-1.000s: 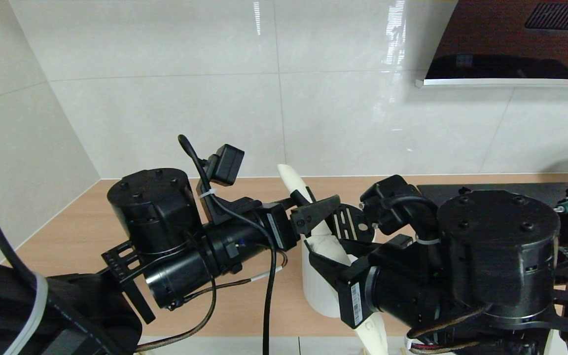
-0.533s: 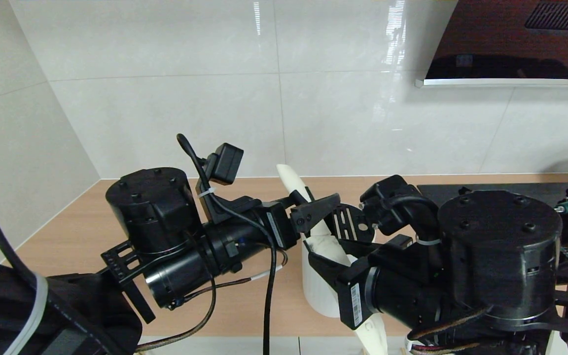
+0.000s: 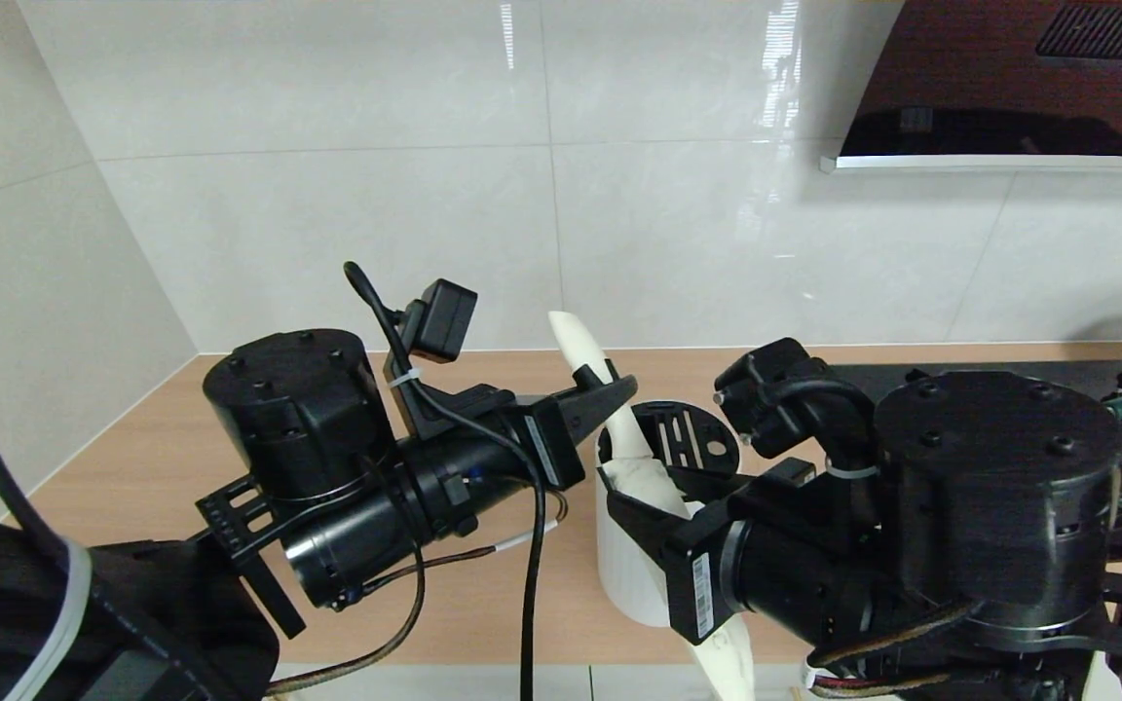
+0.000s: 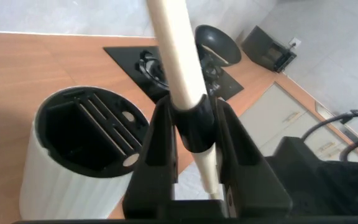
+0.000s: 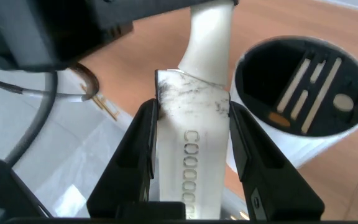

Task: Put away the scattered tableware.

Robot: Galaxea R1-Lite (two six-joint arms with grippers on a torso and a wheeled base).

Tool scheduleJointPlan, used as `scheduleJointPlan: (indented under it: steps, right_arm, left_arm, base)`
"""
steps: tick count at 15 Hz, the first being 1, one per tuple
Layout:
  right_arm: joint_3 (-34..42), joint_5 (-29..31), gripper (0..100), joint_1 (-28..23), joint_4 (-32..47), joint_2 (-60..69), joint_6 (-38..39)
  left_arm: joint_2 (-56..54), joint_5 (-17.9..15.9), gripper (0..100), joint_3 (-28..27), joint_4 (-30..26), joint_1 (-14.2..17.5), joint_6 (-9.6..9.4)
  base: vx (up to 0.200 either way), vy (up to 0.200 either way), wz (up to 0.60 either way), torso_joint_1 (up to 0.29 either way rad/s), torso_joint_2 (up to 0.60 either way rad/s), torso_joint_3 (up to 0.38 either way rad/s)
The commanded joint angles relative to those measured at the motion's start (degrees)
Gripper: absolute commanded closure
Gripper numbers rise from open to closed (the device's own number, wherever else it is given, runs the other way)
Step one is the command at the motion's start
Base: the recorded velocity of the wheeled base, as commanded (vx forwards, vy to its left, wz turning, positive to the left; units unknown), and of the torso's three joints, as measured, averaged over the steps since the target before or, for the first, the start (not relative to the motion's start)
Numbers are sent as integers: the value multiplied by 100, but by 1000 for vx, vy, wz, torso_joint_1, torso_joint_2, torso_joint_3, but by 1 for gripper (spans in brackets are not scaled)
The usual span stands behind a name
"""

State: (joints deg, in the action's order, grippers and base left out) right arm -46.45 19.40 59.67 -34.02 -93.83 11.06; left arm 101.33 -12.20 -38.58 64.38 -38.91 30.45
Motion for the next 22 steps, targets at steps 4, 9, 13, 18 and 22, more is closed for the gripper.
scheduleJointPlan:
  steps: [4, 9, 13, 18, 22]
  right_arm:
    - [-14, 20, 100, 0, -104, -12, 11]
    - [-31, 29, 0, -8, -254, -48, 19]
    - [-22, 29, 0, -8, -254, -12, 19]
    - [39, 47, 0, -580, -192, 691, -209]
    - [22, 38, 0, -1186, -192, 928, -455]
  left_arm:
    - [-25, 7, 100, 0, 5, -11, -4]
    - [-52, 7, 100, 0, 13, -11, -4]
    - [-104, -1, 100, -9, 110, -11, -4]
    - [-535, -45, 100, -563, 286, 455, -83]
    - [-438, -652, 100, -1644, 321, 841, -162]
  base:
    - [0, 0, 0, 0, 0, 0]
    - [0, 0, 0, 0, 0, 0]
    - [0, 0, 0, 0, 0, 0]
    - [0, 0, 0, 0, 0, 0]
    - [0, 0, 0, 0, 0, 0]
